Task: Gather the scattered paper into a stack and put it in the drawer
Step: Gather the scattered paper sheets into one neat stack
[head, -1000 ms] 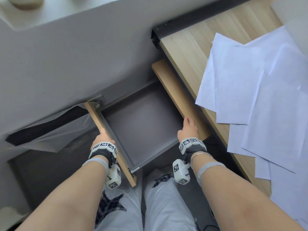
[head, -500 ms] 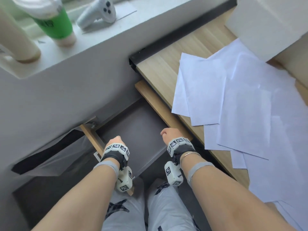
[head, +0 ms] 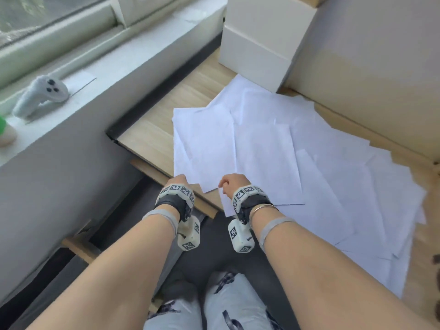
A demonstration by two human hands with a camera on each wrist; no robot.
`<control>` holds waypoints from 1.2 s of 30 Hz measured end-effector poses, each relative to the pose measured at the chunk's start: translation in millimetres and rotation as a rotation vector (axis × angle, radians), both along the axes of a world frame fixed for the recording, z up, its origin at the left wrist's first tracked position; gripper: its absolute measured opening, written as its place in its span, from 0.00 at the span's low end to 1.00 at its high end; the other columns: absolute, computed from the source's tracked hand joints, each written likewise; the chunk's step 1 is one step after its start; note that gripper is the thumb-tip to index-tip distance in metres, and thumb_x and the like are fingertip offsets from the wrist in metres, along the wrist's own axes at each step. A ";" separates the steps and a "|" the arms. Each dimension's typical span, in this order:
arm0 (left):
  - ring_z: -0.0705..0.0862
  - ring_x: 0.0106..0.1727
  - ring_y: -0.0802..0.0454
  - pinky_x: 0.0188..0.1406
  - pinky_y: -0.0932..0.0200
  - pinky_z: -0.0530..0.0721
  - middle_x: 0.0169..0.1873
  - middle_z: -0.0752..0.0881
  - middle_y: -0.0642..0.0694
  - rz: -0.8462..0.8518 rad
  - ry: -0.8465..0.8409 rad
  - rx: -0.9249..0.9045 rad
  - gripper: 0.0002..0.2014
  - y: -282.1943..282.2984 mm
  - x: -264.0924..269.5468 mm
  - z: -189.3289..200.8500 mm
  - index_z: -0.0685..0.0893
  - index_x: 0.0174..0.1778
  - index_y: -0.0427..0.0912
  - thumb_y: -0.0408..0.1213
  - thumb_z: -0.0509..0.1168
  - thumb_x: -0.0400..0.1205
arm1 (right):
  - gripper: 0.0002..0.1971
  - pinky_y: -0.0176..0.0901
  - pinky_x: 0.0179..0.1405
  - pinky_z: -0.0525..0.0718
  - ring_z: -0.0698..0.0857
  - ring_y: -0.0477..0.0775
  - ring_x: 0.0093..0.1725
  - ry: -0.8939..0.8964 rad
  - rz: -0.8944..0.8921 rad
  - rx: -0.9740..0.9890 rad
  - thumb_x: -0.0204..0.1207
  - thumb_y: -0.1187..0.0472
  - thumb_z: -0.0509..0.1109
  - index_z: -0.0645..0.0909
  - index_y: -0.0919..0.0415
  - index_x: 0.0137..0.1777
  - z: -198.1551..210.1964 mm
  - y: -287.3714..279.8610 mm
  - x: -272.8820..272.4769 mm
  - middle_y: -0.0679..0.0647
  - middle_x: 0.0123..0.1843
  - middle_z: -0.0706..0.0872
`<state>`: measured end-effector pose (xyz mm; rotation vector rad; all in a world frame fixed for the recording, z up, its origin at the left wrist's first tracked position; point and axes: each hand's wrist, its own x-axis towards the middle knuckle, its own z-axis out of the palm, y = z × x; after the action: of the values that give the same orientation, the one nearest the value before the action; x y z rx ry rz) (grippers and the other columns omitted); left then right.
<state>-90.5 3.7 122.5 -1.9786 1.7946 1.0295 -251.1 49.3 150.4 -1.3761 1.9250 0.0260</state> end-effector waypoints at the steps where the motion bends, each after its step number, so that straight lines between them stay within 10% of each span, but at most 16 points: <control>1: 0.81 0.52 0.40 0.46 0.53 0.78 0.54 0.84 0.40 -0.032 0.002 -0.003 0.07 -3.7 -12.6 1.3 0.74 0.46 0.42 0.37 0.63 0.75 | 0.19 0.44 0.56 0.82 0.85 0.57 0.60 0.011 -0.018 0.001 0.78 0.68 0.55 0.86 0.55 0.55 2.3 1.5 -15.7 0.55 0.59 0.89; 14: 0.72 0.68 0.32 0.66 0.36 0.75 0.65 0.73 0.35 -0.014 -0.157 -0.104 0.19 -55.4 -90.5 7.8 0.71 0.65 0.40 0.33 0.58 0.78 | 0.18 0.48 0.66 0.76 0.77 0.62 0.69 0.194 -0.307 0.024 0.81 0.65 0.56 0.75 0.56 0.69 -8.0 8.7 -158.8 0.58 0.71 0.75; 26: 0.63 0.71 0.28 0.67 0.35 0.70 0.78 0.51 0.44 0.201 -0.203 -0.166 0.28 -141.0 -83.2 -21.1 0.52 0.77 0.65 0.46 0.54 0.82 | 0.30 0.57 0.70 0.72 0.64 0.62 0.76 0.294 -0.631 0.083 0.77 0.61 0.64 0.61 0.51 0.79 -31.8 -26.3 -172.5 0.55 0.78 0.64; 36: 0.67 0.66 0.35 0.64 0.43 0.72 0.77 0.54 0.44 0.173 -0.120 -0.245 0.33 -168.5 -98.4 -20.8 0.50 0.78 0.68 0.48 0.58 0.80 | 0.35 0.52 0.71 0.71 0.69 0.65 0.72 0.248 -0.661 0.116 0.74 0.56 0.71 0.58 0.57 0.78 -34.3 -65.0 -155.8 0.59 0.75 0.65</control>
<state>-188.9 -164.8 101.7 -2.3219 1.7824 0.7475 -406.9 -15.7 116.1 -0.6330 2.4595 -0.0127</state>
